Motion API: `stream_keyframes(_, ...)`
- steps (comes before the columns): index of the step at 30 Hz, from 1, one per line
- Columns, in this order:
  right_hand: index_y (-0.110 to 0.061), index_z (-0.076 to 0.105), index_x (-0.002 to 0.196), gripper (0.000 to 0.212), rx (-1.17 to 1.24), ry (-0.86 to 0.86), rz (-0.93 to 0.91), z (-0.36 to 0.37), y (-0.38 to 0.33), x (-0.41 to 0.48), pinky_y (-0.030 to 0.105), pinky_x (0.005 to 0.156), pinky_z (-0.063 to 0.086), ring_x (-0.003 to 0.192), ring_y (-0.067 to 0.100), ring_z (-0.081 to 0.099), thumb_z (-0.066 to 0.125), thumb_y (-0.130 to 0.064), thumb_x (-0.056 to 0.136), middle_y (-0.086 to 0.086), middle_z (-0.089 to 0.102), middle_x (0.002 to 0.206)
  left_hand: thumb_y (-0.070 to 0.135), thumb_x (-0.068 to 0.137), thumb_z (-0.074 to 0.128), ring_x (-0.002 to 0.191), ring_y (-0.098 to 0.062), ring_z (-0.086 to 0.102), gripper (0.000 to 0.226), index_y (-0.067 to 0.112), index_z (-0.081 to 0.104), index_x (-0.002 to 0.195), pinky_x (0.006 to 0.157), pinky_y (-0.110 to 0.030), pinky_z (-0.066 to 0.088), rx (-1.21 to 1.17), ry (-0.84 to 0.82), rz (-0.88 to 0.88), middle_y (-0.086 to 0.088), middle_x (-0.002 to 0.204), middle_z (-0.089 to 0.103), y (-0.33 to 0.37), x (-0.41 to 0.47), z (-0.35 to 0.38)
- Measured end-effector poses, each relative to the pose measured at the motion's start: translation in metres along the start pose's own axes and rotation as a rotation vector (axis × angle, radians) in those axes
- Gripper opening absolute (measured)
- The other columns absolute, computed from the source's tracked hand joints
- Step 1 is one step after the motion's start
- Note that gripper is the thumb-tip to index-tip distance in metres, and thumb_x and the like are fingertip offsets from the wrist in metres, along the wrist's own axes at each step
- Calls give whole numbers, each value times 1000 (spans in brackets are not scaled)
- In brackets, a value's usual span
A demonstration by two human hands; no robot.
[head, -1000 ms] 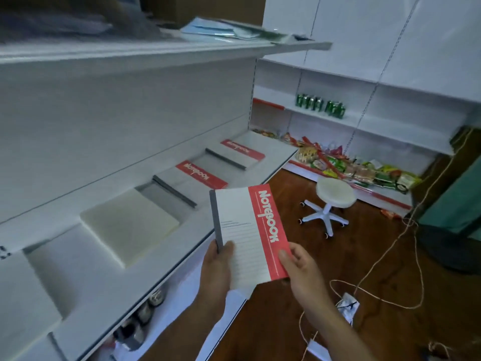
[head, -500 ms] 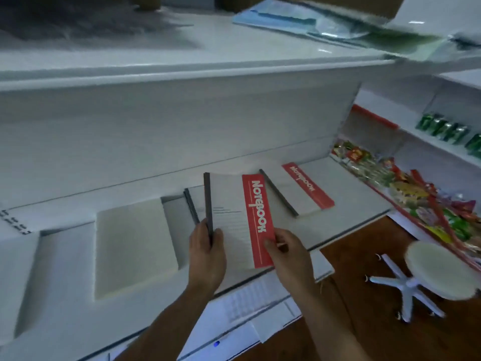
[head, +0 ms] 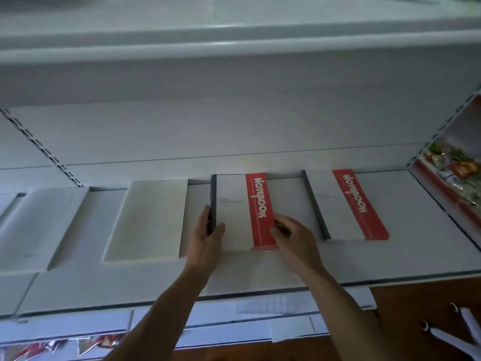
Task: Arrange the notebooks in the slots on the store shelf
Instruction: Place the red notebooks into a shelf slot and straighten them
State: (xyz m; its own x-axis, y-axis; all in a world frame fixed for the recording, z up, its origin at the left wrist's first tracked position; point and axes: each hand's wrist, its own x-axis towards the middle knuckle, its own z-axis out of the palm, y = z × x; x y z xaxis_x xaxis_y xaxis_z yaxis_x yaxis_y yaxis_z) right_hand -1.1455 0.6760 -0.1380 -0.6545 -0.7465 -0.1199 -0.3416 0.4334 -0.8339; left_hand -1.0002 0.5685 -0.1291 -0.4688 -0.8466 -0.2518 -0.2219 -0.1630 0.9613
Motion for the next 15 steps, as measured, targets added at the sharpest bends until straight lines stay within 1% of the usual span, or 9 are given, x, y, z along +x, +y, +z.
stream_keyframes(2,-24,59,128,31,-12,-22,-39,1,-2,1,-4,63,41,78,-12,55,53,-25,98,-12,65,112,8,101,44,94,0,55,44,27,36,140,60,-4,46,-28,17,0,17,106,53,-1,2,3)
stream_keyframes(4,-24,58,129,33,-27,-37,-60,2,0,3,-3,66,41,83,-9,57,54,-28,97,-10,65,117,10,101,43,107,-10,57,42,30,38,138,66,-10,47,-34,7,2,12,112,56,-4,5,4)
stream_keyframes(5,-25,57,130,33,-34,-39,-71,2,1,2,-3,67,41,86,-7,57,55,-29,96,-9,65,119,11,102,43,109,-12,57,40,31,38,136,67,-12,47,-40,-1,4,11,113,56,-6,5,4)
stream_keyframes(6,-26,56,130,35,-26,-45,-82,2,1,1,-2,68,42,88,-7,58,57,-29,95,-10,65,118,11,102,43,106,-11,57,39,32,39,134,65,-12,47,-51,-6,1,14,110,56,-5,5,3)
stream_keyframes(8,-36,53,127,39,44,-101,-96,0,2,-4,0,72,44,87,-10,61,65,-30,90,-23,63,109,11,102,42,94,-2,55,34,35,38,126,60,-9,47,-83,-11,-8,20,102,53,-2,4,2)
stream_keyframes(10,-43,49,123,48,53,-190,-154,-3,2,-9,4,81,47,98,-12,61,72,-36,82,-29,61,108,13,103,41,90,-1,55,27,36,40,117,57,-5,46,-73,-31,5,19,100,54,1,3,0)
stream_keyframes(11,-41,48,126,54,17,-219,-195,-3,4,-11,6,86,47,105,-10,59,73,-41,78,-26,61,115,14,103,40,91,-1,56,27,37,41,116,58,-4,47,-52,-50,17,17,101,55,1,4,-1)
stream_keyframes(13,-29,48,135,64,-86,-201,-276,-1,7,-9,11,94,46,113,-3,58,69,-48,77,-16,60,128,13,103,40,96,-2,56,30,38,40,120,61,-4,47,-17,-86,29,15,105,56,0,6,-1)
stream_keyframes(15,-24,48,137,70,-157,-153,-306,0,9,-6,12,95,45,114,1,59,65,-53,76,-10,60,130,11,102,41,100,-6,58,32,37,41,122,64,-6,48,22,-121,45,12,108,58,3,5,0)
